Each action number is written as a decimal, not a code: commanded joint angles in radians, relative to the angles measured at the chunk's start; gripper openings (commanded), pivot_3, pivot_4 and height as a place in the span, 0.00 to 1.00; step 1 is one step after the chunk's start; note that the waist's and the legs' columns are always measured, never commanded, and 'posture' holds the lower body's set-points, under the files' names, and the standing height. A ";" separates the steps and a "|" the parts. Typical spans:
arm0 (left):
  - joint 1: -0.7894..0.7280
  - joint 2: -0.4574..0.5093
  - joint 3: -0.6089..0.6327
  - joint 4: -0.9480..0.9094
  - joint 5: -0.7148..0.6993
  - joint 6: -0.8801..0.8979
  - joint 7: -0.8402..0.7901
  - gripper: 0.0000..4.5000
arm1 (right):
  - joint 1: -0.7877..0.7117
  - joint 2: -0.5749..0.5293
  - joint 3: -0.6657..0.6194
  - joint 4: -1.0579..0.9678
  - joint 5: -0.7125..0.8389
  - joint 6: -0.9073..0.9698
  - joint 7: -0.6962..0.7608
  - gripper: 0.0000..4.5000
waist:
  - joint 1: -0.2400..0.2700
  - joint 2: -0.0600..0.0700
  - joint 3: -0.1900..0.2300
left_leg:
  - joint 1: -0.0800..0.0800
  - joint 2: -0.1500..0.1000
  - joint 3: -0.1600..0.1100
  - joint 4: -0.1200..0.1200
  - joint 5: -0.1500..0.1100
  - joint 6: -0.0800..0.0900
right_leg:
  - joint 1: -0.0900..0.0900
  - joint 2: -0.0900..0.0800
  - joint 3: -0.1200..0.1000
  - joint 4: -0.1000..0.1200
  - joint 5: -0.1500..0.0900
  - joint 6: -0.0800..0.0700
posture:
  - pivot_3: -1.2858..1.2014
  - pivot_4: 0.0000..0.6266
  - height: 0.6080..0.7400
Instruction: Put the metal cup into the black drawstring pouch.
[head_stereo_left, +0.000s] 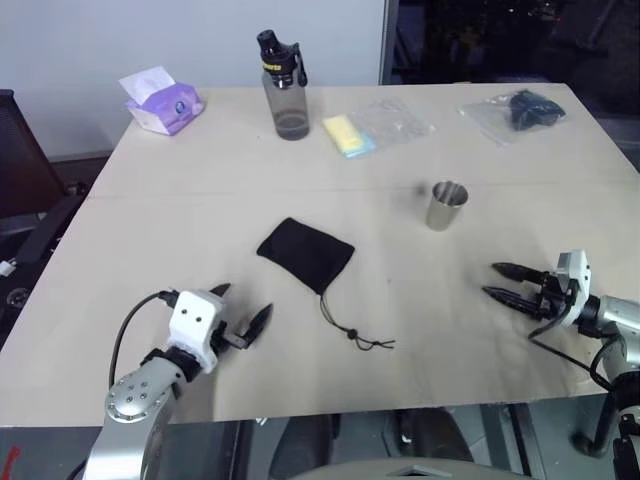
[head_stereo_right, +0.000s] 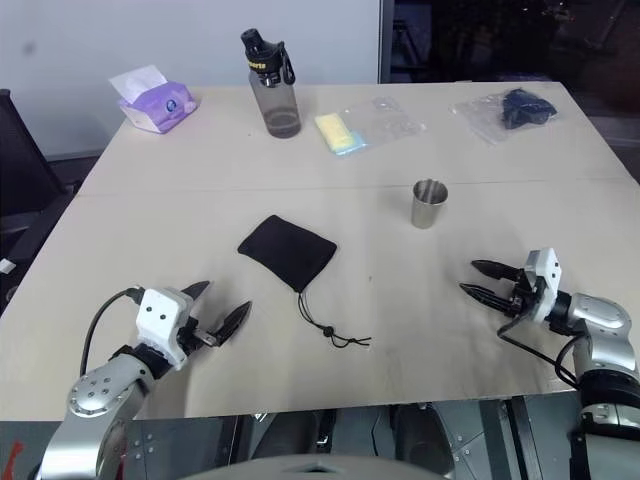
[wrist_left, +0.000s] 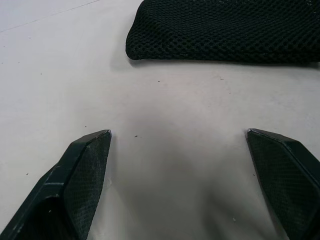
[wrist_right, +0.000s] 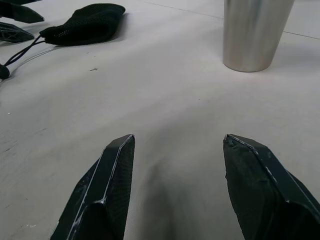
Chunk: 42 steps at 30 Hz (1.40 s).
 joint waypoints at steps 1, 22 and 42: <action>-0.001 0.010 0.018 -0.004 0.001 -0.044 -0.007 1.00 | -0.024 -0.009 -0.023 0.005 0.009 -0.025 0.005 0.62 | 0.000 0.000 0.000 | 0.000 0.000 0.000 0.000 0.000 0.000 | 0.000 0.000 0.000 0.000 0.000 0.000 | 0.52 0.24 1.00; 0.012 0.004 -0.074 -0.160 -0.025 0.025 -0.026 1.00 | -0.053 0.015 -0.025 0.034 0.059 -0.049 0.111 0.62 | 0.000 0.000 0.000 | 0.000 0.000 0.000 0.000 0.000 0.000 | 0.000 0.000 0.000 0.000 0.000 0.000 | 0.52 0.24 1.00; -0.359 -0.076 -0.480 -0.231 0.284 0.410 0.184 1.00 | 0.098 0.059 0.016 -0.323 0.221 0.119 0.173 0.62 | -0.001 0.000 0.000 | 0.000 -0.001 -0.002 0.001 0.000 0.000 | 0.001 0.000 -0.001 0.000 0.002 0.004 | 0.52 0.24 1.00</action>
